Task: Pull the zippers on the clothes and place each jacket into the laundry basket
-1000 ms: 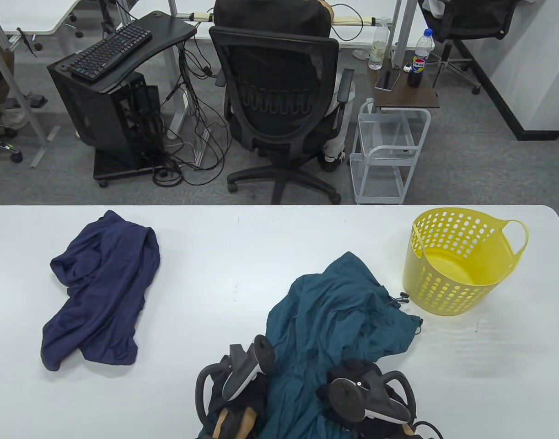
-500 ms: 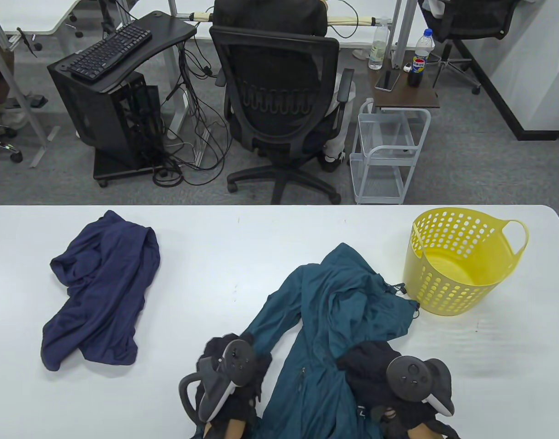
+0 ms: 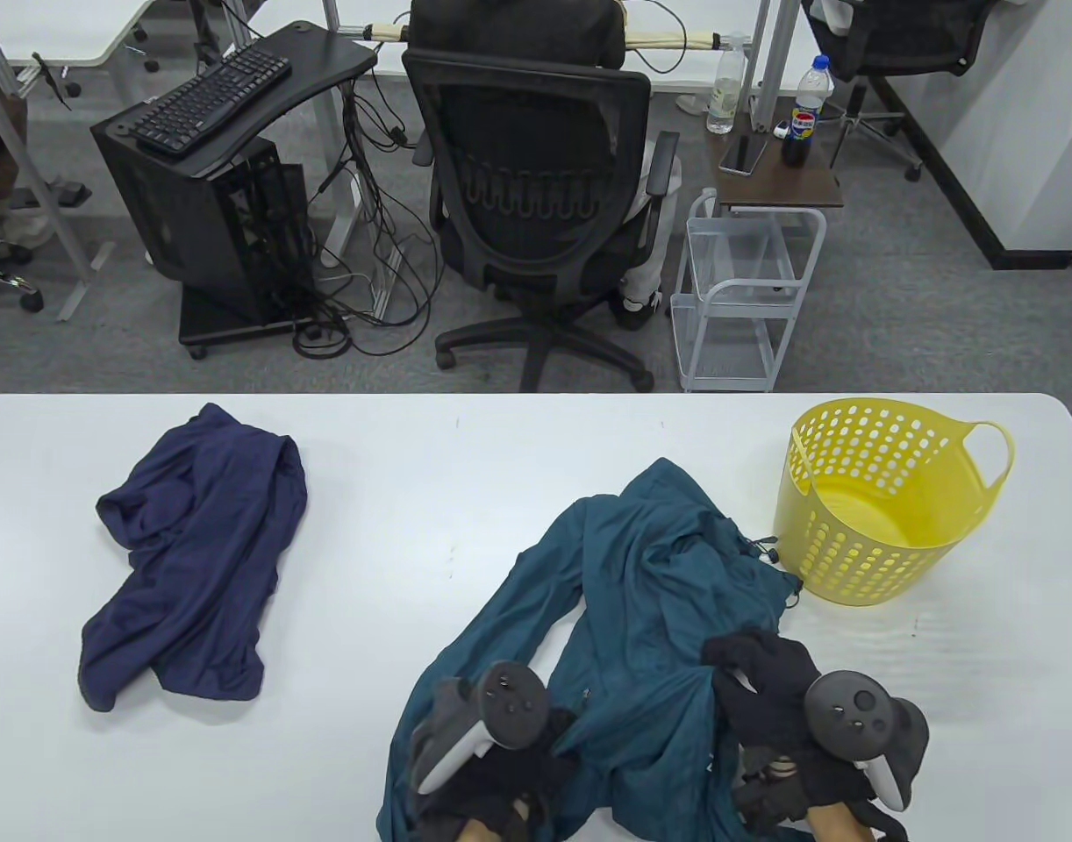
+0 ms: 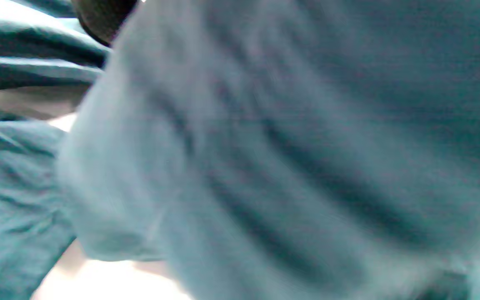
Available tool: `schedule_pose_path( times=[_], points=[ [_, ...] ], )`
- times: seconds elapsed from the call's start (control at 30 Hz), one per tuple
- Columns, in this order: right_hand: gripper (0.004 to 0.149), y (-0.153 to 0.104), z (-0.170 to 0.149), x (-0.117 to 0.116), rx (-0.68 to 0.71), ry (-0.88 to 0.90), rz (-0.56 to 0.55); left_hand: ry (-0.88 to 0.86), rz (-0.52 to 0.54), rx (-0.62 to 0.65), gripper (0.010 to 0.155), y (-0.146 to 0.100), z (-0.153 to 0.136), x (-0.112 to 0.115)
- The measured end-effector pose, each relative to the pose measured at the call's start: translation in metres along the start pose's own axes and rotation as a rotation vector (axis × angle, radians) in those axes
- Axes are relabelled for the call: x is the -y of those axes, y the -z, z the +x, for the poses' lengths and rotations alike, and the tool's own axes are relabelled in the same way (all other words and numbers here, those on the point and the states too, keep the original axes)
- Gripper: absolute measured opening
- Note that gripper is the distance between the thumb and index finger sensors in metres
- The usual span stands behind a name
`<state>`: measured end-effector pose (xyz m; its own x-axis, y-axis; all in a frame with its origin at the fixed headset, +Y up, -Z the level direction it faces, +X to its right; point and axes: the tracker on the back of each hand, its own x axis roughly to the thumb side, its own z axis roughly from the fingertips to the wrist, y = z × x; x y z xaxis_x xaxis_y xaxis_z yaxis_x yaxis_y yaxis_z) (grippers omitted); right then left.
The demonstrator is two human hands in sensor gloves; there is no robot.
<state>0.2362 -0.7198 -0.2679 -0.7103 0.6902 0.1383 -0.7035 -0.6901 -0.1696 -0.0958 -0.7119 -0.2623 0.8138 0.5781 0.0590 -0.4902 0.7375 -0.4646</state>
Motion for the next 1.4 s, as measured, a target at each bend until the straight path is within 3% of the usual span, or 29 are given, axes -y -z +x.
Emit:
schedule_pose_path(
  times=[0.17, 0.27, 0.37, 0.5, 0.6, 0.67, 0.77, 0.83, 0.93, 1.03, 1.17, 1.2, 1.27, 1.33, 1.4],
  points=[
    [0.037, -0.002, 0.006, 0.001, 0.040, 0.064, 0.013, -0.430, -0.087, 0.184, 0.054, -0.003, -0.039, -0.025],
    [0.037, -0.003, 0.011, 0.000, 0.082, 0.094, 0.029, -0.564, -0.095, 0.298, 0.052, -0.009, -0.042, -0.033],
    [0.036, -0.004, 0.010, -0.002, 0.100, 0.129, 0.046, -0.539, -0.048, 0.346, 0.050, -0.015, -0.036, -0.039],
    [0.043, -0.005, 0.009, 0.000, 0.091, 0.102, 0.019, -0.555, -0.025, 0.301, 0.051, -0.012, -0.035, -0.033],
    [0.053, -0.012, 0.023, 0.004, 0.228, 0.159, 0.052, -0.619, -0.047, 0.209, 0.053, 0.000, -0.040, -0.021],
    [0.060, -0.019, 0.042, -0.002, 0.362, 0.194, 0.143, -0.633, -0.089, 0.158, 0.055, 0.008, -0.043, -0.011],
    [0.063, -0.033, 0.073, -0.034, 0.476, 0.095, 0.334, -0.668, -0.203, 0.142, 0.061, 0.021, -0.042, 0.007],
    [0.068, -0.040, 0.085, -0.054, 0.483, -0.049, 0.370, -0.678, -0.262, 0.154, 0.063, 0.024, -0.038, 0.016],
    [0.068, -0.042, 0.086, -0.070, 0.480, -0.193, 0.407, -0.573, -0.273, 0.150, 0.069, 0.024, -0.031, 0.022],
    [0.059, -0.039, 0.074, -0.081, 0.411, -0.170, 0.538, -0.405, -0.241, 0.096, 0.071, 0.025, -0.025, 0.026],
    [0.053, -0.039, 0.050, -0.109, 0.245, -0.183, 0.911, -0.009, -0.367, -0.015, 0.071, 0.024, -0.014, 0.039],
    [0.052, -0.040, 0.050, -0.111, 0.244, -0.200, 0.935, 0.035, -0.337, -0.035, 0.071, 0.023, -0.011, 0.038],
    [0.051, -0.042, 0.054, -0.110, 0.302, -0.196, 0.922, 0.068, -0.175, -0.057, 0.070, 0.019, -0.006, 0.030],
    [0.050, -0.047, 0.056, -0.114, 0.306, -0.146, 1.065, 0.073, 0.020, -0.065, 0.068, 0.014, -0.004, 0.018],
    [0.048, -0.052, 0.059, -0.119, 0.324, -0.097, 1.160, 0.091, 0.126, -0.079, 0.065, 0.012, -0.003, 0.013]
  ],
)
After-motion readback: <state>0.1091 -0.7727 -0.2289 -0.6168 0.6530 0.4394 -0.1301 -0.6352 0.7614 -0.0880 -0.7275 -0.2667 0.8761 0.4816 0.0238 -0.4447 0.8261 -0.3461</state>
